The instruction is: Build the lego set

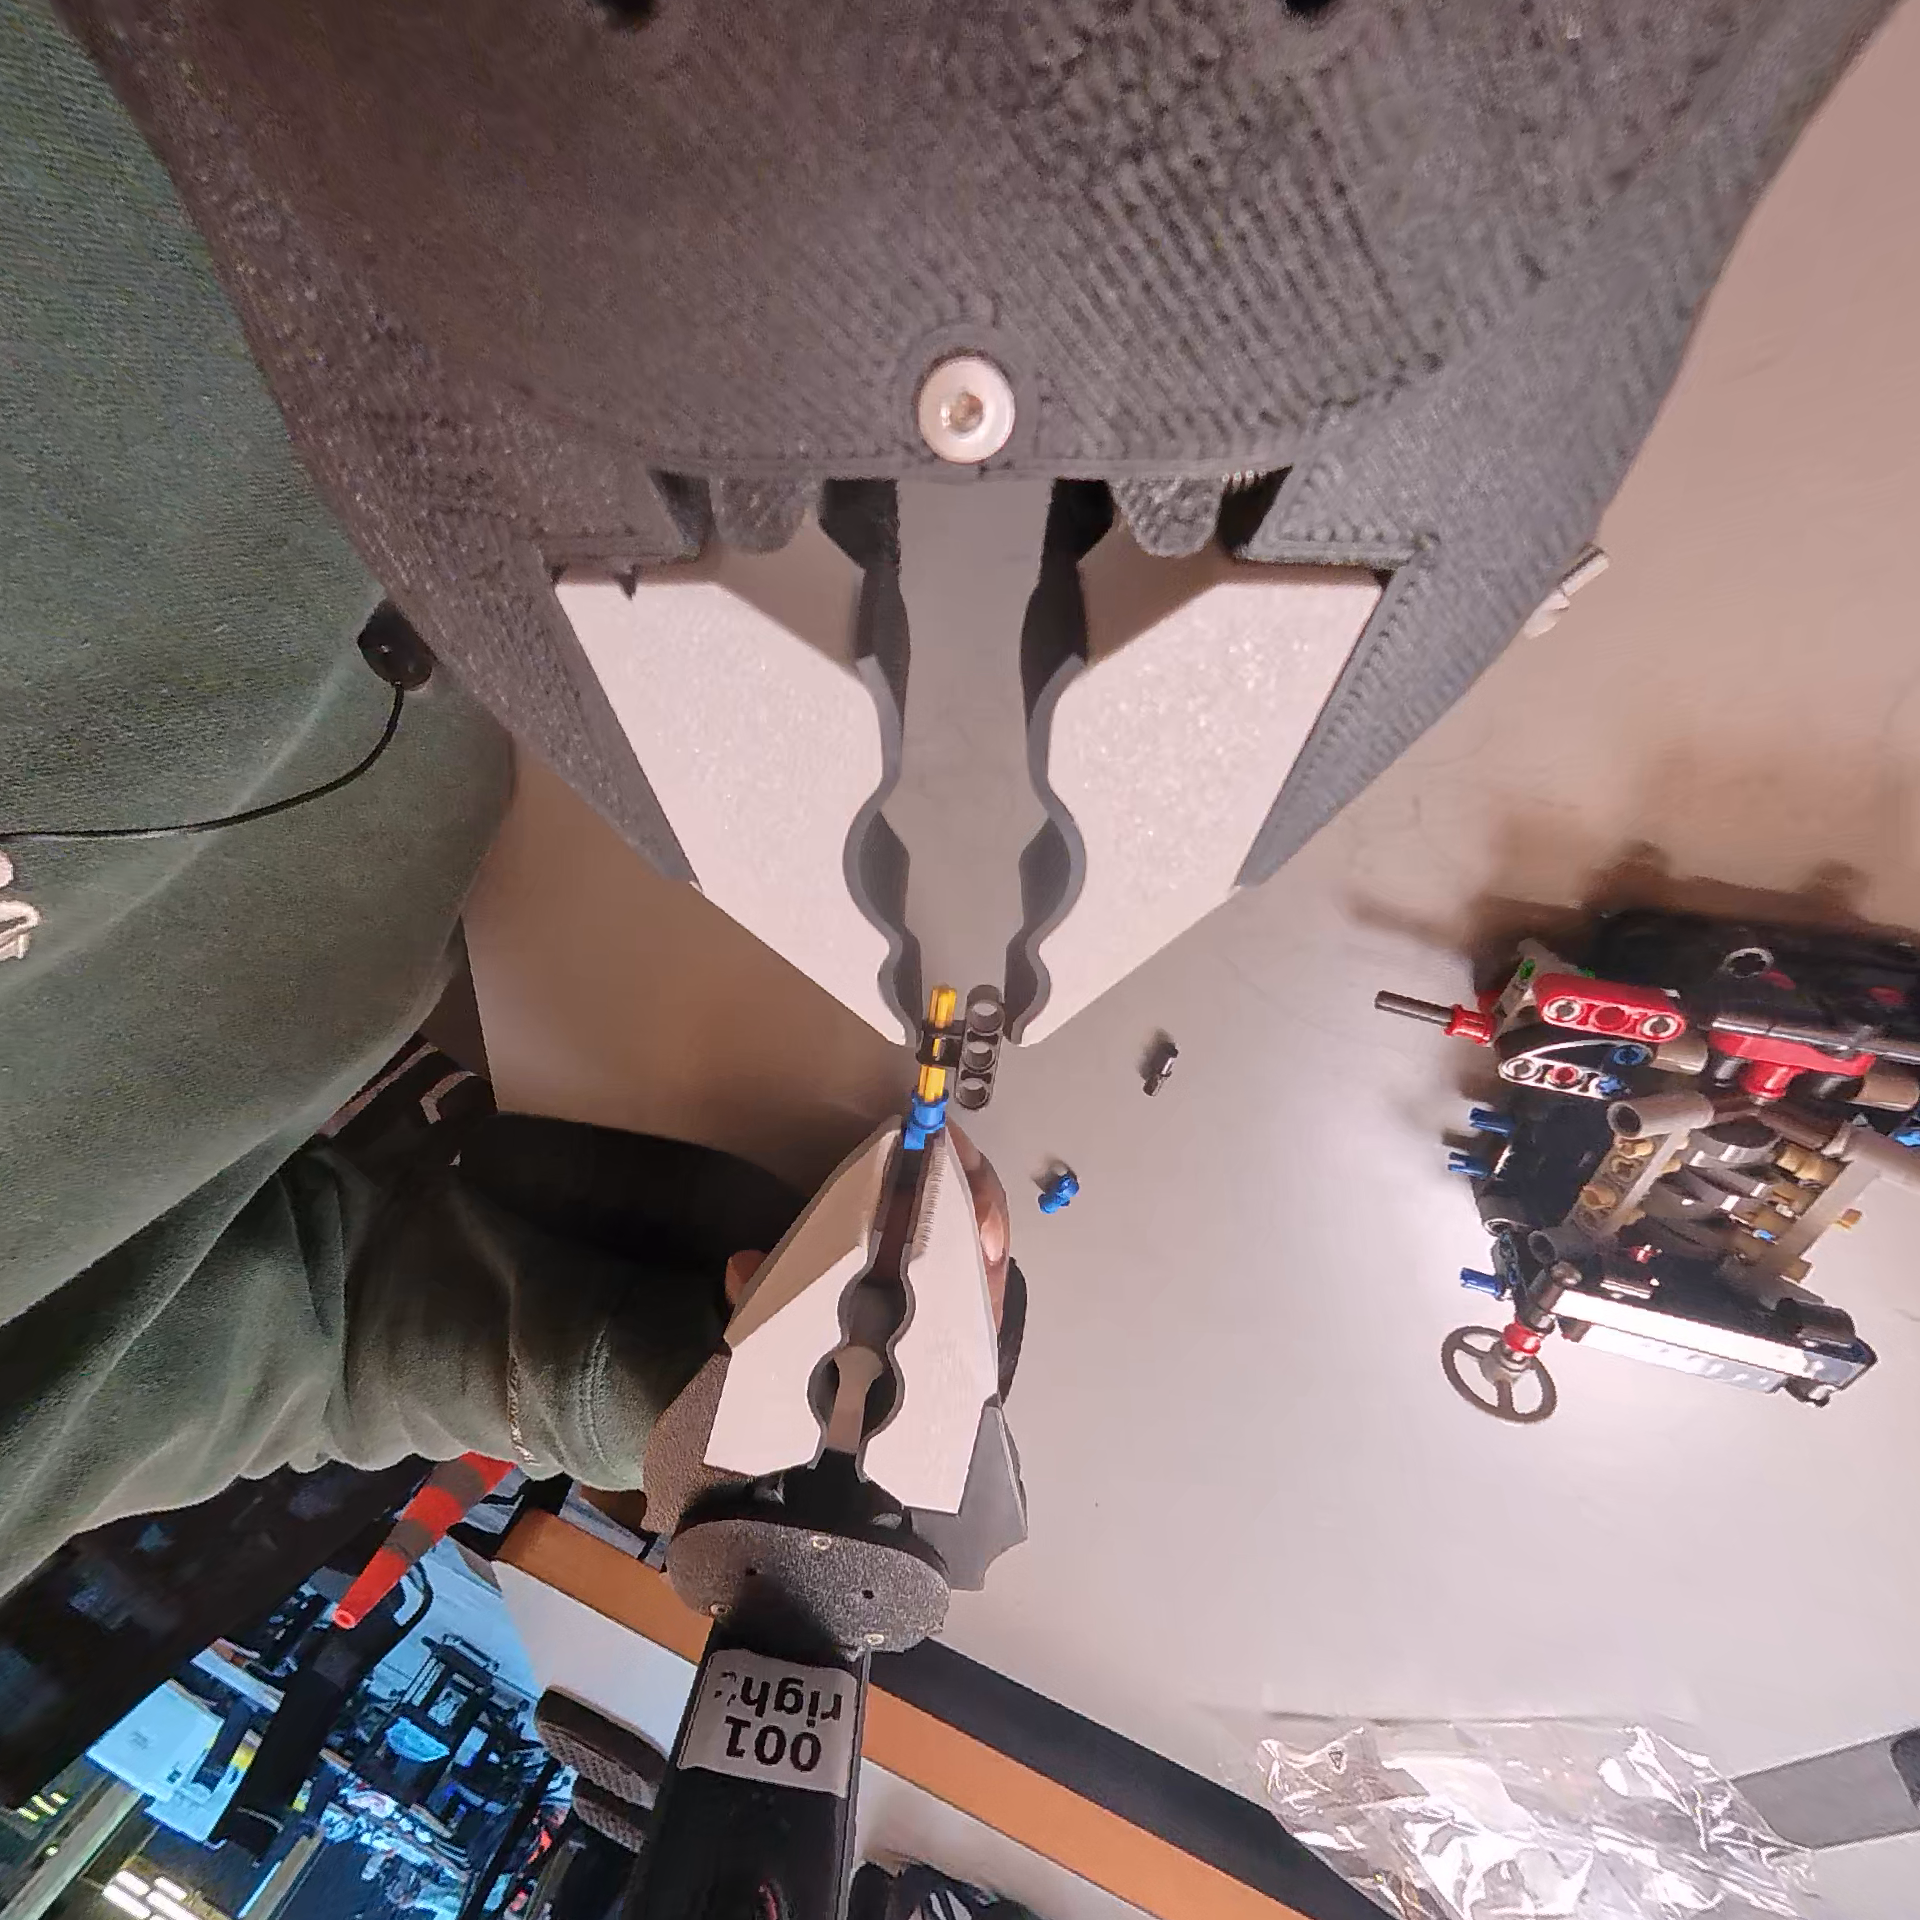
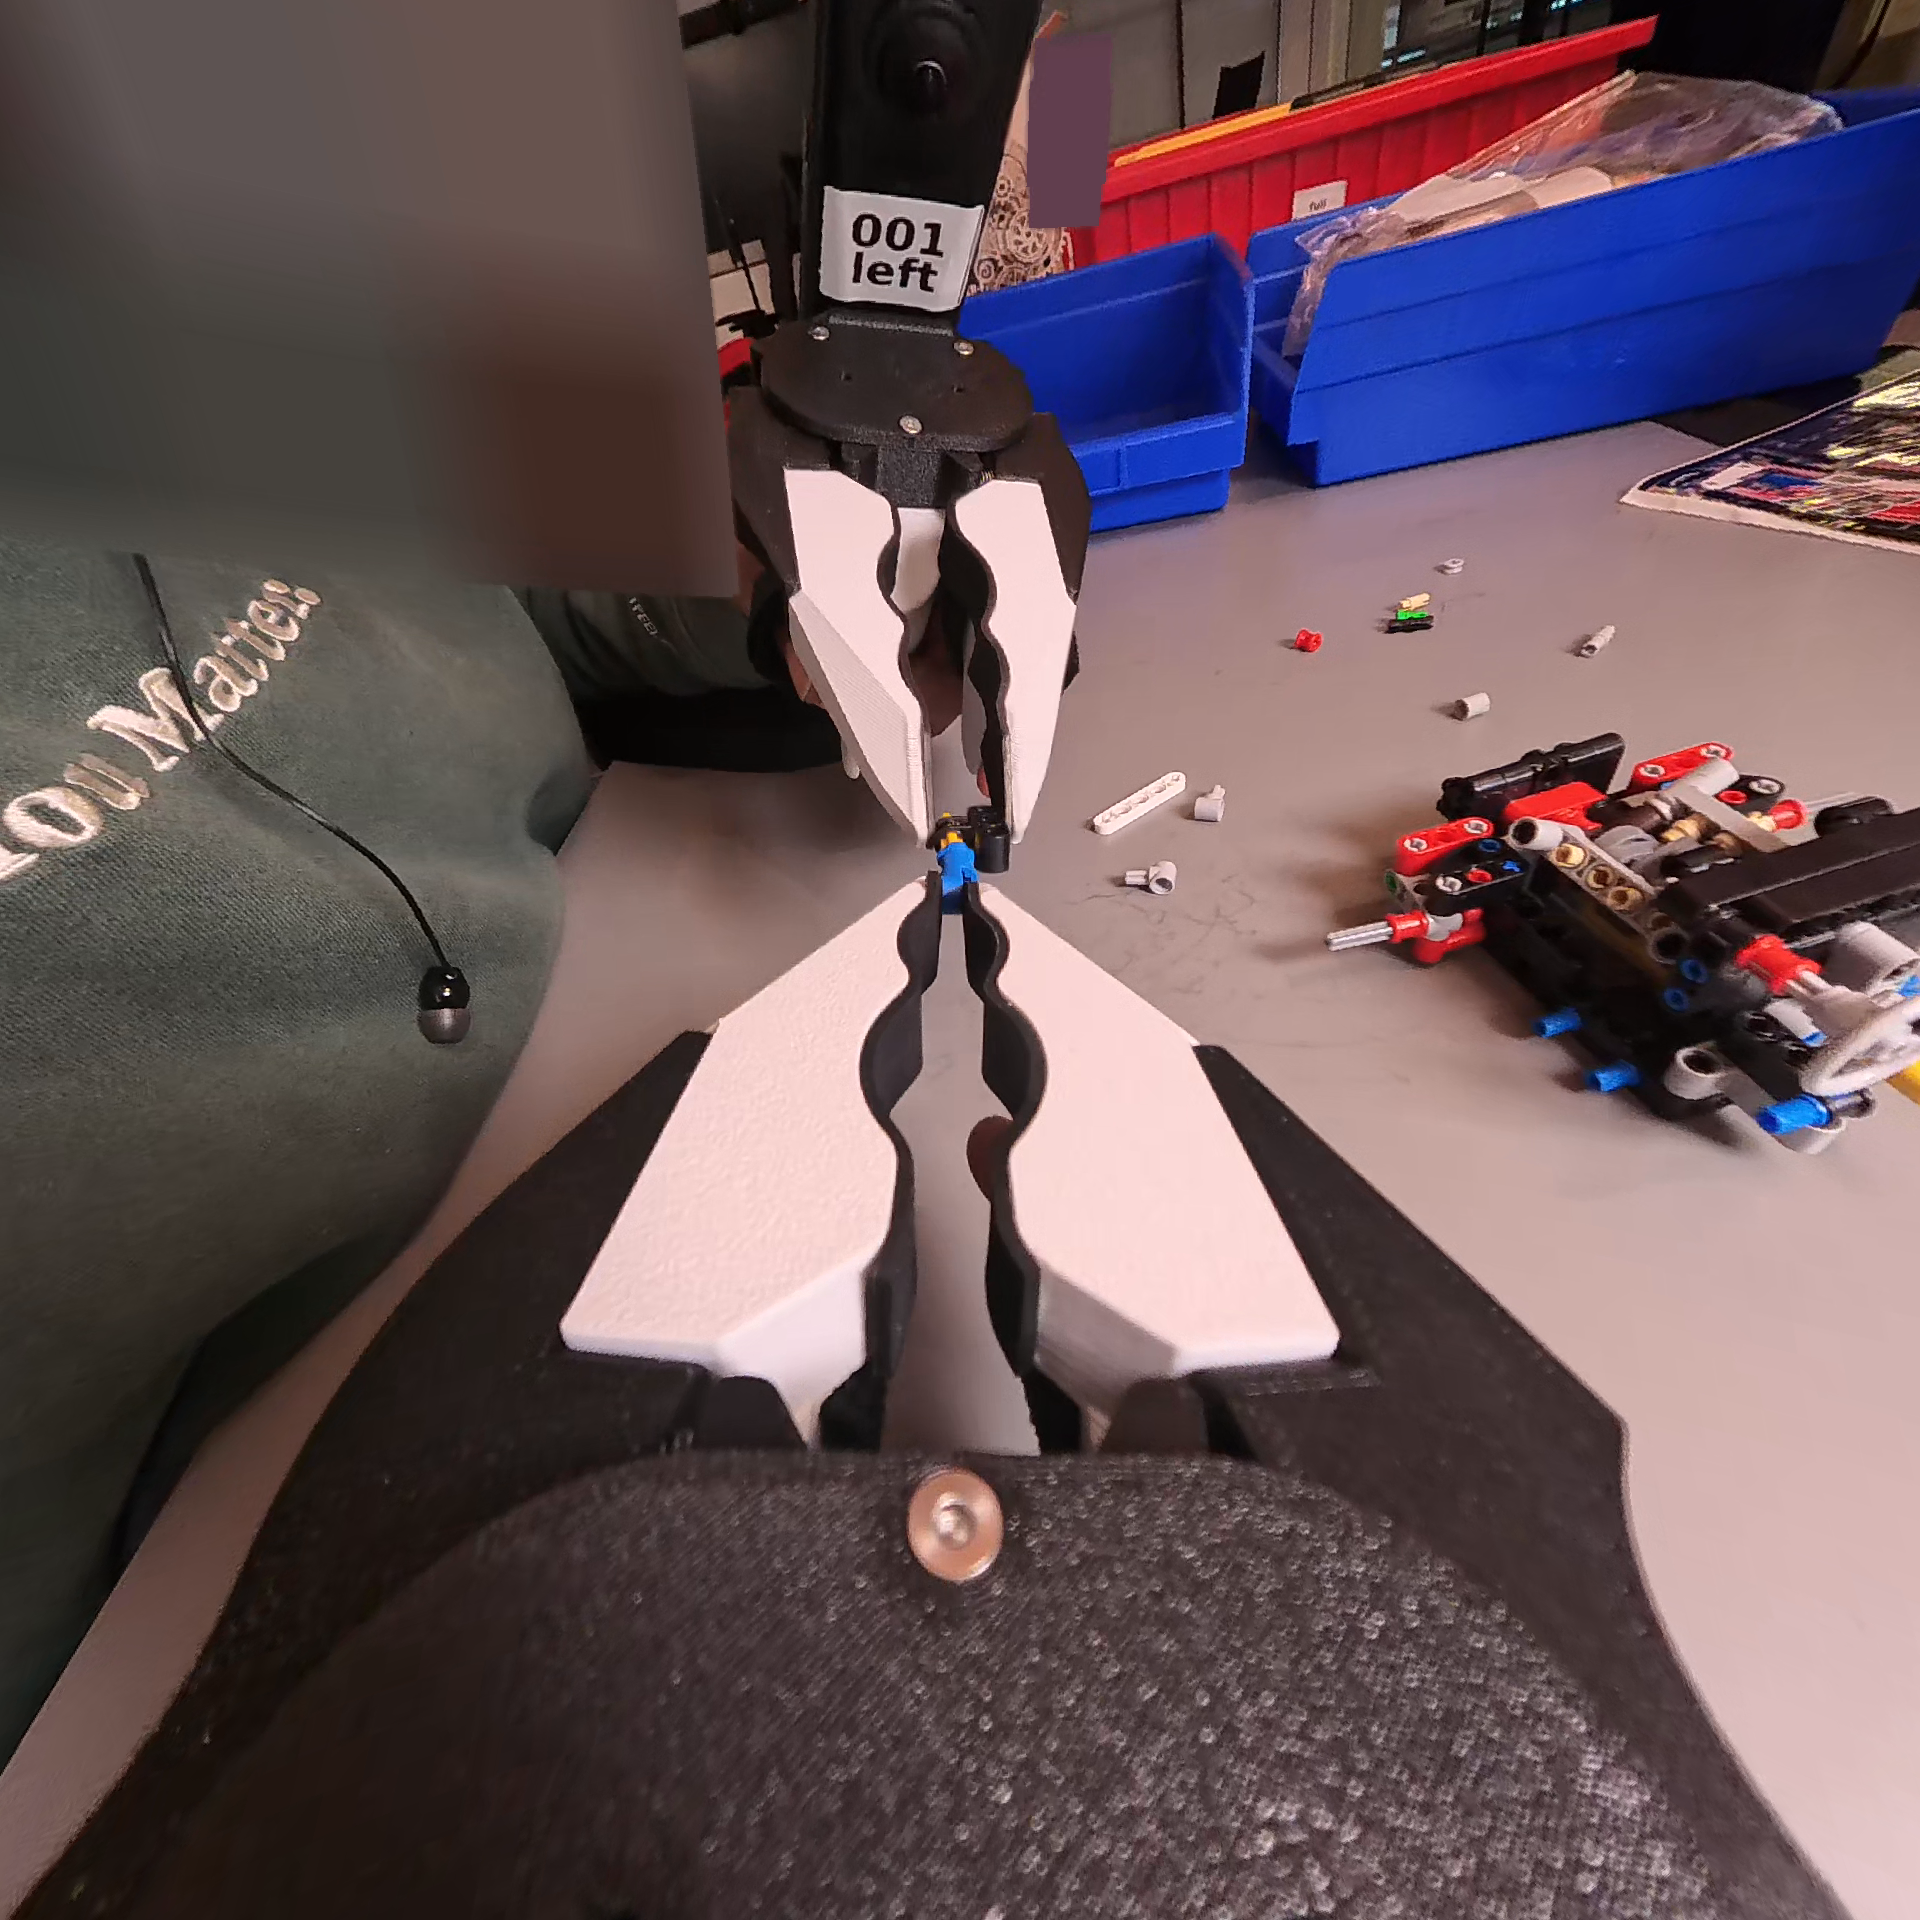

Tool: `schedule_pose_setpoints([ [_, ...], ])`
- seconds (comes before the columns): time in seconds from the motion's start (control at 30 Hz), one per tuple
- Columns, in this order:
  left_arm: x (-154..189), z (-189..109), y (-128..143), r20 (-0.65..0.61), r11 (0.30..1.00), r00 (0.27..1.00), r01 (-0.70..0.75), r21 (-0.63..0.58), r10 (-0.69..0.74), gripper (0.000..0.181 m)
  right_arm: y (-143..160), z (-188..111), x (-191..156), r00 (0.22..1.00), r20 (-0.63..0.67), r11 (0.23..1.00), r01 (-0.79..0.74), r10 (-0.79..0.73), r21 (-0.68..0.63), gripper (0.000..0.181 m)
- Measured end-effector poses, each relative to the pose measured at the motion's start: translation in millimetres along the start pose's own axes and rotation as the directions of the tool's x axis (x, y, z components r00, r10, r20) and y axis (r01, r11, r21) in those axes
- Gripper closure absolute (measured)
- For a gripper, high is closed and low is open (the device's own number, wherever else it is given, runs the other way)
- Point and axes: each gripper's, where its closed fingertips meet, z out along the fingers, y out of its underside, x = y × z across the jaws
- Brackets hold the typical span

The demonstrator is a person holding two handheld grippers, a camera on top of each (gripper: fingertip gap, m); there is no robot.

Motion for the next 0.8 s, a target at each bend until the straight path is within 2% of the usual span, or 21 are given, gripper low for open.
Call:
schedule_pose_setpoints([
  [0.17, 0, 1, 4, -0.001, 1.000, 1.000, 0.000, -0.022, 0.000, 0.167, 3, 1, -2, 1.000, -0.005, 0.999, 0.026, -0.026, -0.025, 0.179],
  [0.43, -2, 9, 21, 0.037, 0.991, 0.998, -0.044, -0.126, 0.050, 0.168, 21, 6, -2, 0.982, -0.037, 0.966, 0.176, -0.186, -0.191, 0.179],
  [0.8, 4, 20, 32, 0.001, 0.987, 1.000, -0.009, -0.159, 0.009, 0.168, 25, 6, -7, 0.977, -0.028, 0.949, 0.197, -0.210, -0.247, 0.179],
])
